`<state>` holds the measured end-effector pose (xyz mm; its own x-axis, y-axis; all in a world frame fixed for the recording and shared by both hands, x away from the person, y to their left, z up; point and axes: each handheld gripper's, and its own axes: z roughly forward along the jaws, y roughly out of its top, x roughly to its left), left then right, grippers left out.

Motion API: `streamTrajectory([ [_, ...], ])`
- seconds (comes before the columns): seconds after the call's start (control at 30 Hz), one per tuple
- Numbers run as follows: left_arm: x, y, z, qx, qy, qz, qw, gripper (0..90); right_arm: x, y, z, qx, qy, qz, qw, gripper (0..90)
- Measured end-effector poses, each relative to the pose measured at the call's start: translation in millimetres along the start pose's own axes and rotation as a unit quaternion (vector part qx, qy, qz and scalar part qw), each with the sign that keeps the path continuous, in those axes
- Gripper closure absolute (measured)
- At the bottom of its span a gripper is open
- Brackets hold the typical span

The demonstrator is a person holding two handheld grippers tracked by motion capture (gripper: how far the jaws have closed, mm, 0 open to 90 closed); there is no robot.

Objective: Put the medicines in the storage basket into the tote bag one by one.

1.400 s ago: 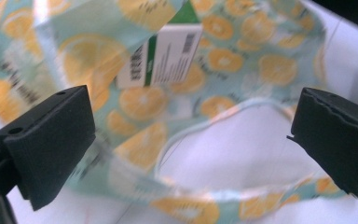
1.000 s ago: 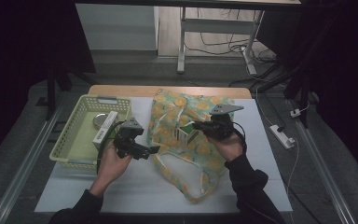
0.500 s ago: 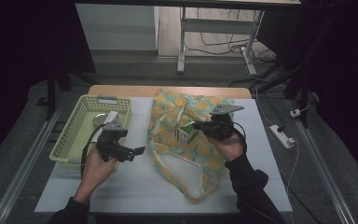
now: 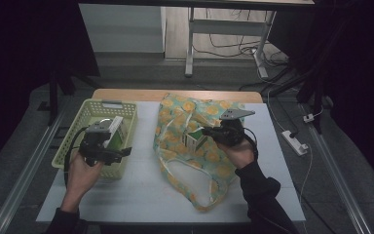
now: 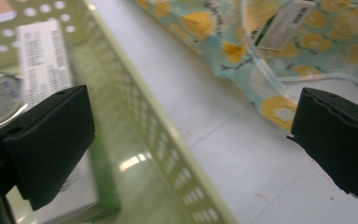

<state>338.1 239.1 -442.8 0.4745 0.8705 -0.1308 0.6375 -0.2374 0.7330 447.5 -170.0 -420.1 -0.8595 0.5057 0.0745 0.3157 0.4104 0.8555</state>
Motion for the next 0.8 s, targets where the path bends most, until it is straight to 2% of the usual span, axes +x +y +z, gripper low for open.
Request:
streamTrajectory([
  [0.17, 13.4, -4.5, -5.7, 0.010, 0.042, -0.012, 0.9990, 0.0, -0.5, 0.6, -1.4, -0.001, -0.002, 0.000, 1.0000, 89.8],
  [0.27, 22.9, -8.4, -5.1, 0.022, 0.055, -0.024, 0.9979, 0.0, 0.2, 0.7, -0.8, 0.000, 0.000, -0.001, 1.0000, 89.8],
  [0.43, 35.1, -14.7, 4.1, 0.047, 0.066, -0.034, 0.9961, 0.0, 1.4, 0.8, 0.9, 0.002, 0.002, -0.002, 1.0000, 89.8],
  [0.6, 41.4, -19.2, 13.2, 0.077, 0.074, -0.044, 0.9933, 1.3, 1.5, 0.7, 1.2, 0.003, 0.003, -0.002, 1.0000, 89.8],
  [0.7, 42.0, -21.1, 17.8, 0.090, 0.081, -0.045, 0.9917, 5.3, 1.3, 0.7, 0.9, 0.004, 0.002, -0.002, 1.0000, 89.8],
  [0.8, 41.9, -22.3, 20.7, 0.100, 0.087, -0.046, 0.9901, 15.2, 1.2, 0.8, 0.4, 0.004, 0.001, -0.003, 1.0000, 89.8],
])
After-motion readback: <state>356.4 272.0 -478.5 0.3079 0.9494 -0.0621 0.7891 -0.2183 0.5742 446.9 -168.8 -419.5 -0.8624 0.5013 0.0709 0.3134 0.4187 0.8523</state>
